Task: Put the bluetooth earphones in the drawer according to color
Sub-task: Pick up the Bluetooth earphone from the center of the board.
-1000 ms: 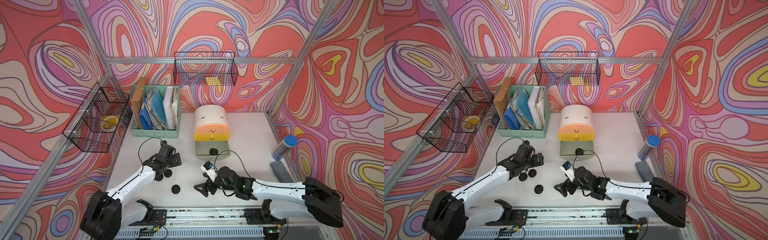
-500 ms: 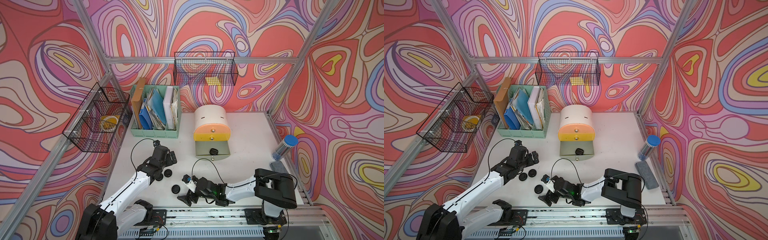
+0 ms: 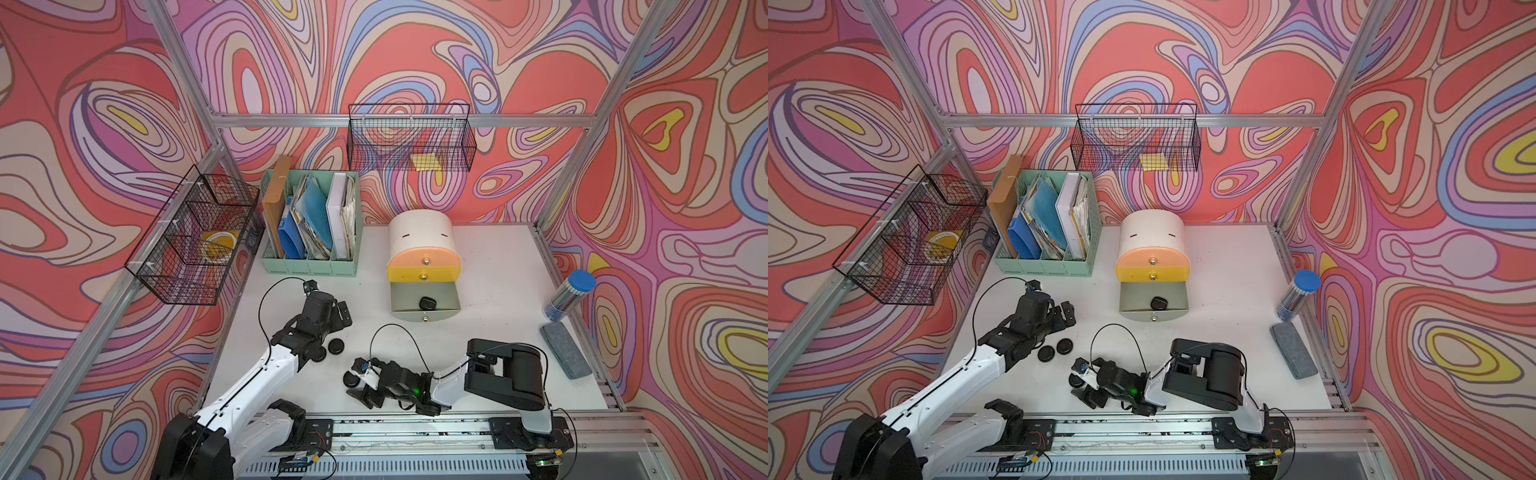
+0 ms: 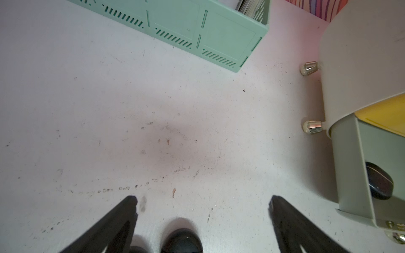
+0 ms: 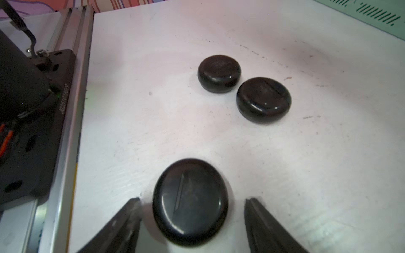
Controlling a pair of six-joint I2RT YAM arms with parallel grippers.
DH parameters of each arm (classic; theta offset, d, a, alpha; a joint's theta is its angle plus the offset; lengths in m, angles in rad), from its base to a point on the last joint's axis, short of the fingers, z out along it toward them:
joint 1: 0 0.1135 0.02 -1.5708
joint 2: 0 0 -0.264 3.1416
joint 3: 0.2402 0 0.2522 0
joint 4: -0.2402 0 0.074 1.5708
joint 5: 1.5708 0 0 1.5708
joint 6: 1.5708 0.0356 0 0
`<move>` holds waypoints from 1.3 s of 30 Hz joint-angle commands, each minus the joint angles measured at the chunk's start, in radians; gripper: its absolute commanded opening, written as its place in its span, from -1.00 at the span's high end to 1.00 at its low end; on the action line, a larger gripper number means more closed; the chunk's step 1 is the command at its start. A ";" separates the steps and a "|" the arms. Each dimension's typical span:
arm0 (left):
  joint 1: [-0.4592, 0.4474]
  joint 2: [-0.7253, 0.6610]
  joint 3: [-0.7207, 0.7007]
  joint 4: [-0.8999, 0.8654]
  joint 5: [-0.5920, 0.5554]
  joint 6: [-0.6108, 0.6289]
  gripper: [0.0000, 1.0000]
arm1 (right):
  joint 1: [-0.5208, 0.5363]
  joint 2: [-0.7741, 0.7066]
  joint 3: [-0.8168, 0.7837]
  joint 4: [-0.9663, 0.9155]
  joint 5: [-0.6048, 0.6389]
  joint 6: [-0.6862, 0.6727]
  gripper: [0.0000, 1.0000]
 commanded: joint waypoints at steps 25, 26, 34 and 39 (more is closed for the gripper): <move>0.016 -0.035 -0.031 0.023 0.003 -0.006 -0.97 | 0.003 -0.157 -0.033 -0.039 0.180 0.000 0.28; 0.017 -0.034 -0.031 0.023 0.003 -0.007 -0.98 | 0.000 -0.175 -0.033 -0.053 0.191 -0.002 0.28; 0.018 -0.035 -0.035 0.029 0.011 -0.007 -0.98 | -0.104 -0.360 -0.031 -0.216 0.247 0.028 0.27; 0.018 -0.036 -0.039 0.035 0.023 -0.005 -0.98 | -0.200 -0.433 -0.005 -0.341 0.273 0.052 0.27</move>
